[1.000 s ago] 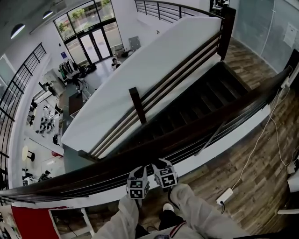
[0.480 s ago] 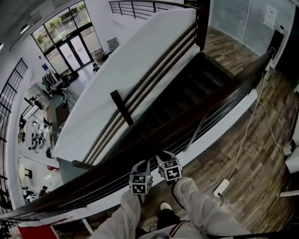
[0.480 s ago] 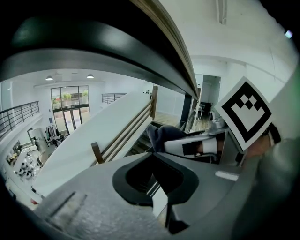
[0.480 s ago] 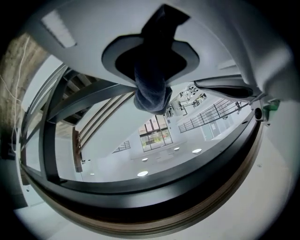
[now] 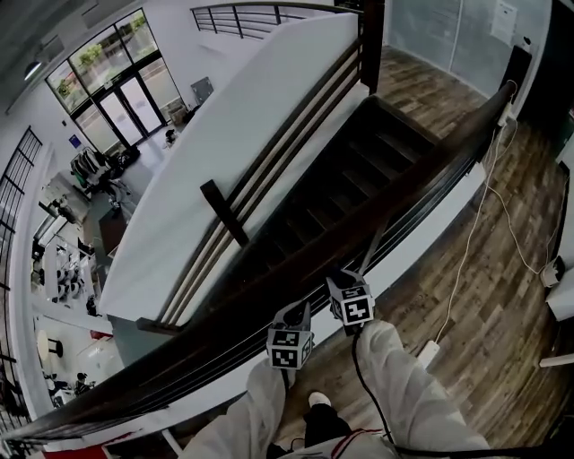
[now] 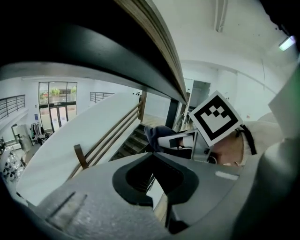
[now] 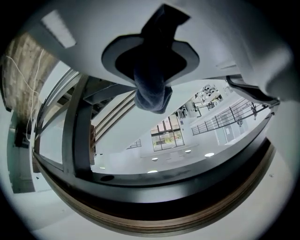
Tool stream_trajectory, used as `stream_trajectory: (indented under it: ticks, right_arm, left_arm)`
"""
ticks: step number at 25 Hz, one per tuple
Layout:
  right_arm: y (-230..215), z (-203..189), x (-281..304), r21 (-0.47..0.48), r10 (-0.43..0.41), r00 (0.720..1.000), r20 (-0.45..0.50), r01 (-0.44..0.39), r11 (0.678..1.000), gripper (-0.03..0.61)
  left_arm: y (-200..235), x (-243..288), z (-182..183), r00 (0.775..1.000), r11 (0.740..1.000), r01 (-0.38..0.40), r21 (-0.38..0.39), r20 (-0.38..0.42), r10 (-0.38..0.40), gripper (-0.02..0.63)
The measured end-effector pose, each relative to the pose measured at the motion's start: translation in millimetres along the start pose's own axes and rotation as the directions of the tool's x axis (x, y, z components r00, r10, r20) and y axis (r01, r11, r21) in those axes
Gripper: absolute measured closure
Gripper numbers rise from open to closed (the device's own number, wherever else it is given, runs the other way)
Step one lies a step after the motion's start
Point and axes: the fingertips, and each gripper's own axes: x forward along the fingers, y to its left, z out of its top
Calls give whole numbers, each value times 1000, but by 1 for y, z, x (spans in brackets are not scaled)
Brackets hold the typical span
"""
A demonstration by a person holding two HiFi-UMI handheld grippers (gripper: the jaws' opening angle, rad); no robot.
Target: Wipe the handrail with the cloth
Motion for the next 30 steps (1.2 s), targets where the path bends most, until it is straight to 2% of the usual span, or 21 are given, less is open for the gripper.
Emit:
stream_trajectory:
  ticks: [7, 15, 19, 25, 30]
  right_arm:
    - [-49, 12, 0, -18, -65, 998, -21, 64, 998, 482]
    - [-105, 26, 3, -53, -201, 979, -26, 200, 978, 483]
    - [-128, 22, 2, -138, -273, 960, -63, 263, 955, 485]
    - [-123, 34, 0, -229, -362, 932, -24, 347, 909, 489]
    - [-93, 27, -9, -189, -346, 938, -6, 338, 922, 489]
  left_arm:
    - [-19, 4, -3, 999, 999, 44, 1, -10, -44, 611]
    - [-1, -21, -18, 1000, 1000, 7, -23, -26, -7, 612]
    - [10, -38, -31, 999, 999, -24, -34, -34, 22, 611]
    - [23, -66, -54, 998, 998, -48, -47, -52, 45, 611]
    - [39, -89, -66, 998, 997, -63, -52, -30, 61, 612]
